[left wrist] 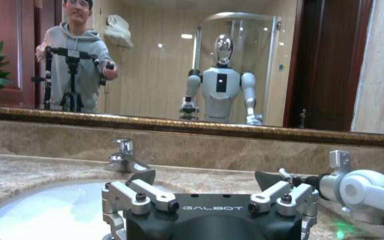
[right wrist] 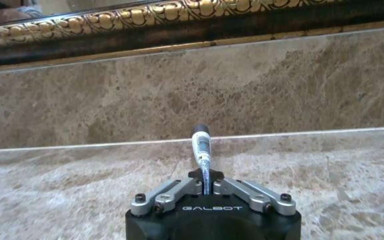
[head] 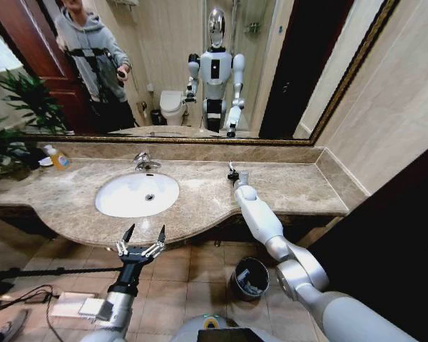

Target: Pick up the trash from the sink and place it in the trash bin.

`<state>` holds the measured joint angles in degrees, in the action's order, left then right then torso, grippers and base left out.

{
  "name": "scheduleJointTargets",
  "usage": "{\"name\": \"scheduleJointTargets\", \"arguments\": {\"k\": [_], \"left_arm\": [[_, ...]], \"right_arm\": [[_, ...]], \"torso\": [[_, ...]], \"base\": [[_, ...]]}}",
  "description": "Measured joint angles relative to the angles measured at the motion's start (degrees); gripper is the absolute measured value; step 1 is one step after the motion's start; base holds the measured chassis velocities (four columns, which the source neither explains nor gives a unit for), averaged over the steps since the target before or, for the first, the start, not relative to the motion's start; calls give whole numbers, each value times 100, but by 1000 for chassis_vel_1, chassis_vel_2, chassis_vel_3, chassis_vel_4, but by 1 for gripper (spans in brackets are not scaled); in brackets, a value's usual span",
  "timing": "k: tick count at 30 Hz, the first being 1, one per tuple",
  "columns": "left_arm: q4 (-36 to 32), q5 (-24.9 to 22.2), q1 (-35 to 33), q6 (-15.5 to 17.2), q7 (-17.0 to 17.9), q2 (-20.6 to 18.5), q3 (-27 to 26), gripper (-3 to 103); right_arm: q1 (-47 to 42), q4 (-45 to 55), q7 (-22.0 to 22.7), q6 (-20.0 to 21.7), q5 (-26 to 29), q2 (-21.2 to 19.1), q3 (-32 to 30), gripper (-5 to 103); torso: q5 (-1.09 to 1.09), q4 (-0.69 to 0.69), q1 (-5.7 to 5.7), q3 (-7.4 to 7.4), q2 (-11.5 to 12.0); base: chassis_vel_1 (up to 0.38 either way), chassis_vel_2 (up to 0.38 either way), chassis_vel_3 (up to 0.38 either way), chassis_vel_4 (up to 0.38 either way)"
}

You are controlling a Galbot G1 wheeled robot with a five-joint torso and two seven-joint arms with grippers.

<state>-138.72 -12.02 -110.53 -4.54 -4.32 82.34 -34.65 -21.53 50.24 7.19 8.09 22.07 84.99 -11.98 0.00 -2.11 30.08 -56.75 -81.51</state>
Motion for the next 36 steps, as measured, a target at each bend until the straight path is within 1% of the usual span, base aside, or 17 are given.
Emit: {"name": "scheduleJointTargets", "arguments": {"k": [3, 4, 7, 9, 11, 12, 14, 15, 17, 18, 22, 25, 26, 28, 30, 33, 36], "left_arm": [[0, 0, 0, 0, 0, 0, 0, 100], [0, 0, 0, 0, 0, 0, 0, 100], [0, 0, 0, 0, 0, 0, 0, 100], [0, 0, 0, 0, 0, 0, 0, 100], [0, 0, 0, 0, -1, -1, 0, 100], [0, 0, 0, 0, -1, -1, 0, 100], [0, 0, 0, 0, 2, 0, 0, 100], [0, 0, 0, 0, 2, 0, 0, 100], [0, 0, 0, 0, 0, 0, 0, 100], [0, 0, 0, 0, 0, 0, 0, 100], [0, 0, 0, 0, -1, -1, 0, 100], [0, 0, 0, 0, 0, 0, 0, 100], [0, 0, 0, 0, 0, 0, 0, 100], [0, 0, 0, 0, -1, 0, 0, 100], [0, 0, 0, 0, -1, -1, 0, 100], [0, 0, 0, 0, -1, 0, 0, 100], [0, 0, 0, 0, -1, 0, 0, 100]], "right_arm": [[-407, 785, 26, 134, -14, -238, 36, 4], [-407, 785, 26, 134, -14, -238, 36, 4], [-917, 1755, 18, 101, -103, -669, 100, 4], [-975, 1854, 12, 80, -131, -726, 97, 4], [-1380, 2537, -12, -50, -138, -1115, -47, 4], [-1380, 2537, -12, -50, -138, -1115, -47, 4], [-1893, 3187, 16, -224, 45, -1422, -246, 4], [-1893, 3187, 16, -224, 45, -1422, -246, 4], [-2414, 3751, 40, -257, 127, -1550, -495, 4], [-2902, 4220, 97, -265, 156, -1595, -701, 4], [-3529, 4827, 229, -353, 63, -1590, -942, 4], [-4605, 5715, 343, -562, -194, -1500, -1403, 4], [-4605, 5715, 343, -562, -194, -1500, -1403, 4], [-5205, 6015, 367, -695, -365, -1343, -1594, 4], [-5335, 6061, 372, -732, -428, -1289, -1612, 4], [-5576, 6122, 388, -810, -530, -1183, -1597, 4], [-6263, 6137, 394, -1160, -865, -794, -1694, 4]], "torso": [[0, 1, 0, -1, 0], [0, 1, 0, -1, 0], [1, 0, 0, 0, 0], [1, 1, -1, 0, 0], [1, 1, 0, 0, 0], [1, 1, 0, 0, 0], [2, 0, 0, 0, 0], [2, 0, 0, 0, 0], [1, 1, 0, 0, 0], [2, 2, -1, 1, 0], [3, 1, -1, 1, 0], [0, 1, -1, 1, -1], [0, 1, -1, 1, -1], [1, 3, -1, 1, -1], [1, 3, -2, 1, -1], [0, -1, -1, 1, -1], [-1, 1, 0, 0, -1]], "base": [[0, 0, 0, 0], [0, 0, 0, 0], [0, 0, 0, 0], [0, 0, 0, 0], [0, 0, 0, 0], [0, 0, 0, 0], [0, 0, 0, 0], [0, 0, 0, 0], [0, 0, 0, 0], [0, 0, 0, 0], [0, 0, 0, 0], [0, 0, 0, 0], [0, 0, 0, 0], [0, 0, 0, 0], [0, 0, 0, 0], [0, 0, 0, 0], [0, 0, 0, 0]]}}
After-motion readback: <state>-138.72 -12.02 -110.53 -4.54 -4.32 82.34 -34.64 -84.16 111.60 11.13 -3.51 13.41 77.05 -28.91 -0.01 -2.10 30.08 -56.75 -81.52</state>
